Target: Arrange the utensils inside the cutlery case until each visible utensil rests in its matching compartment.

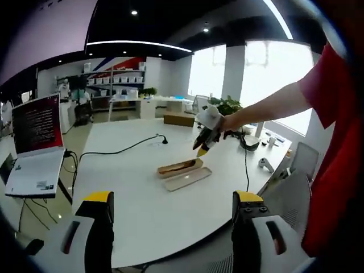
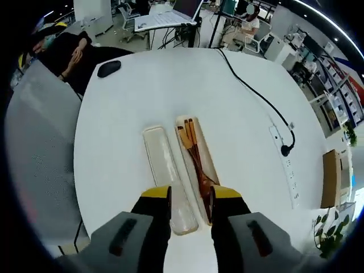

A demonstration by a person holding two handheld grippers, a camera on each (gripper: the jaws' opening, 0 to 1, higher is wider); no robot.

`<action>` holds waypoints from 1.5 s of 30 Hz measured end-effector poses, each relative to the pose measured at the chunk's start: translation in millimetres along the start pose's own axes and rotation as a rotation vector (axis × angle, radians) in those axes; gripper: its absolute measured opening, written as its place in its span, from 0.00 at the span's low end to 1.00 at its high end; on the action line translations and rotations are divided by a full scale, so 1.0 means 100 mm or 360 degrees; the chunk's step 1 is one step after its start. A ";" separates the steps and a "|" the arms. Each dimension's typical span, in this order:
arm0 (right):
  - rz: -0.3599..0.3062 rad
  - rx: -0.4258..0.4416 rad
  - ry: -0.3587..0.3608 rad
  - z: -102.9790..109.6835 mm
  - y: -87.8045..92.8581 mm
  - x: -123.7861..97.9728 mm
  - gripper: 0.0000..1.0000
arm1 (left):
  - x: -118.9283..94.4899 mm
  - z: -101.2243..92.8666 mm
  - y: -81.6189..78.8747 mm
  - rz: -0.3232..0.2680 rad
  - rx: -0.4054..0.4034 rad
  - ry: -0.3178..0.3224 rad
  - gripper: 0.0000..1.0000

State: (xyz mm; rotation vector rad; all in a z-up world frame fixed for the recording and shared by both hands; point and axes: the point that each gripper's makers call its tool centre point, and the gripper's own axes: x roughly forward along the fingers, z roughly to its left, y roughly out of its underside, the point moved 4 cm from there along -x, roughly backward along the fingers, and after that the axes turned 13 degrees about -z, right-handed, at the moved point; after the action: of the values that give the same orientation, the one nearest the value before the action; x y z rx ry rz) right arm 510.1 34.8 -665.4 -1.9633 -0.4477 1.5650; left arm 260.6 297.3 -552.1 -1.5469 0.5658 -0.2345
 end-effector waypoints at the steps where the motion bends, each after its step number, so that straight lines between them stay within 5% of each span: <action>1: -0.0013 0.0009 0.0005 0.02 -0.01 -0.02 0.25 | 0.02 -0.01 0.00 0.0011 0.0030 0.0023 0.88; 6: -0.0113 0.0133 0.0158 0.02 -0.02 -0.16 0.25 | 0.13 0.04 0.03 0.0081 0.0201 0.0056 0.84; 18: -0.0180 0.0284 0.0401 0.18 0.24 -0.47 0.42 | 0.61 -0.01 -0.04 0.0049 0.0192 0.0263 0.83; 25: -0.0279 0.0348 0.0598 0.28 0.33 -0.63 0.38 | 0.88 -0.02 0.02 0.0039 -0.0002 0.0330 0.82; 28: -0.0322 0.0450 0.0610 0.35 0.34 -0.68 0.40 | 1.00 0.03 0.04 -0.0021 0.0055 0.0243 0.83; 34: -0.0459 0.0534 0.0710 0.44 0.21 -0.84 0.48 | 1.16 -0.03 0.16 0.0046 0.0104 0.0376 0.82; 36: -0.0462 0.0553 0.0720 0.48 0.26 -0.87 0.51 | 1.25 -0.03 0.18 0.0028 0.0143 0.0403 0.83; 39: -0.0457 0.0572 0.0740 0.54 0.38 -0.90 0.54 | 1.38 -0.09 0.18 -0.0042 -0.0024 0.0500 0.86; 41: -0.0487 0.0597 0.0754 0.57 0.46 -0.92 0.52 | 1.45 -0.05 0.27 0.0030 -0.0078 0.0486 0.85; 45: -0.0501 0.0662 0.0756 0.56 0.64 -0.93 0.51 | 1.57 0.01 0.33 0.0035 0.0014 0.0449 0.86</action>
State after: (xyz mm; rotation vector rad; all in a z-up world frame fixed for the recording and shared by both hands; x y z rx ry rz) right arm 426.3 -56.9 -641.8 -1.7551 -0.1978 0.8721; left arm 388.5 222.8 -614.9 -1.5079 0.8011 -0.4418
